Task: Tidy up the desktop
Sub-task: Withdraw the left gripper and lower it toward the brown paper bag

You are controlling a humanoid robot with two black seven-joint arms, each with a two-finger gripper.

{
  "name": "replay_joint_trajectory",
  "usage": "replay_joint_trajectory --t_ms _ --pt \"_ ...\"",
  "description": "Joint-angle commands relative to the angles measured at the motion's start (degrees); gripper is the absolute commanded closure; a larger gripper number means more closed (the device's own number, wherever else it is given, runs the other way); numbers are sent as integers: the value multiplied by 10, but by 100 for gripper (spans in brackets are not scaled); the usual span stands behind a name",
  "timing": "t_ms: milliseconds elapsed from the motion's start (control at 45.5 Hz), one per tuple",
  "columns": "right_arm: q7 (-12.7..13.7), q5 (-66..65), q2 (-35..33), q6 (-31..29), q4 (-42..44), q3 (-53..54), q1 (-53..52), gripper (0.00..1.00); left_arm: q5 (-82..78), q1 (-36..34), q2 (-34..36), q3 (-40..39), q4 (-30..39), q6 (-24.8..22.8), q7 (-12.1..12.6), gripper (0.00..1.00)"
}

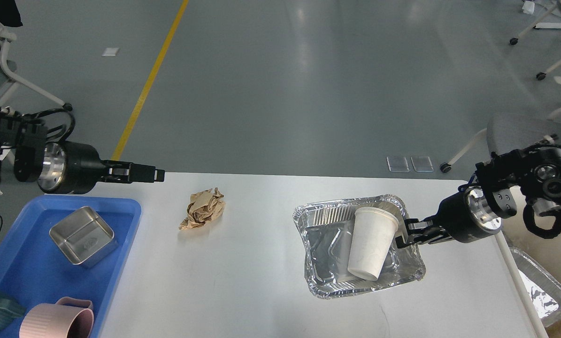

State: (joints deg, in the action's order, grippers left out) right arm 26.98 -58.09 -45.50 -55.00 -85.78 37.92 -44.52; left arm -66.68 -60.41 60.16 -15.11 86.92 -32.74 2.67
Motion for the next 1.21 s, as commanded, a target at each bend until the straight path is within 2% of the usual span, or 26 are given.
replay_joint_trajectory --t_ms 0,198,329,417,549,615,703,923,1032,1186 --pt "0 0 1 0 0 1 3 100 1 24 72 -4 45 60 -11 32" --pt "0 0 2 0 0 1 5 100 1 55 152 -1 88 143 -40 32" --pt "0 0 2 0 1 1 6 100 1 57 216 -2 119 138 -57 31" --pt "1 -1 3 0 3 1 6 100 1 43 258 -11 137 96 -77 31" --pt "1 -1 5 0 7 1 6 100 6 2 320 -59 139 -18 -102 31" --pt "1 -1 5 0 7 1 6 100 8 -15 340 -89 138 -62 -108 31" --pt "2 -1 6 0 7 1 6 100 19 -19 360 -106 137 -82 -108 31" --pt "4 -1 6 0 7 1 6 100 23 -19 356 -108 135 -81 -107 31" --pt "4 -1 6 0 7 1 6 100 23 -16 321 -101 123 -67 -99 31" --pt "5 -1 6 0 7 1 6 100 18 -1 219 -49 70 6 -65 31"
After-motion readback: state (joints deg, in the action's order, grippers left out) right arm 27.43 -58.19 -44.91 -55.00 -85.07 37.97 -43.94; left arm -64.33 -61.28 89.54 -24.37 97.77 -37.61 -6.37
